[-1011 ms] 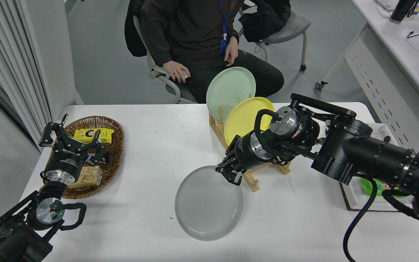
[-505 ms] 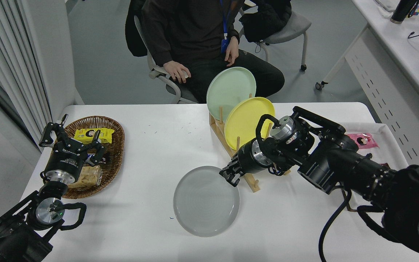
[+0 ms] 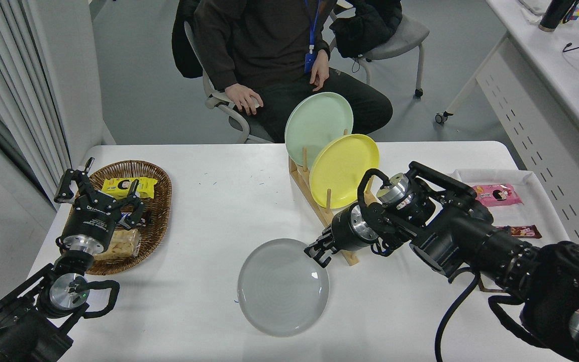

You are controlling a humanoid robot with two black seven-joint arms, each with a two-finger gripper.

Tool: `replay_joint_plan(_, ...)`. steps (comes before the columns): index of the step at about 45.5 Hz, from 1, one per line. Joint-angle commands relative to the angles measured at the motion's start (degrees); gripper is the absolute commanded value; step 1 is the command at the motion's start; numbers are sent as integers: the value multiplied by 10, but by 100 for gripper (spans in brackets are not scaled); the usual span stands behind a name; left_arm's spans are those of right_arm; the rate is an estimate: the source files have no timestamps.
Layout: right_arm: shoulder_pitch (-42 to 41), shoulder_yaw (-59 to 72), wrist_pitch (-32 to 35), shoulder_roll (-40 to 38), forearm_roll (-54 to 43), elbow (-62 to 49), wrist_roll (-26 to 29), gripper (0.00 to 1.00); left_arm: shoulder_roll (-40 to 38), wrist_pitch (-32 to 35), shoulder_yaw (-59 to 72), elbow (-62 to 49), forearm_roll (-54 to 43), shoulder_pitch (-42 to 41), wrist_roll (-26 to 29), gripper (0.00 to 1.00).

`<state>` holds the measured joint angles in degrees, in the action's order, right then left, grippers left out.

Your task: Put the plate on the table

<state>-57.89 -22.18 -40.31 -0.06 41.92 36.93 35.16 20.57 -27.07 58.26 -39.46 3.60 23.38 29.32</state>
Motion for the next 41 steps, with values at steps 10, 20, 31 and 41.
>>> replay_joint_plan(10, 8, 6, -25, 1, 6, -2, 0, 0, 0, 0, 0, 0, 0, 0, 0, 98)
replay_joint_plan(20, 9, 5, -28, 1, 11, -2, 0, 0, 0, 0, 0, 0, 0, 0, 0, 98)
replay_joint_plan(31, 22, 5, -28, 1, 7, -14, 0, 0, 0, 0, 0, 0, 0, 0, 0, 98)
replay_joint_plan(41, 25, 2, -28, 1, 6, -14, -1, 0, 0, 0, 0, 0, 0, 0, 0, 98)
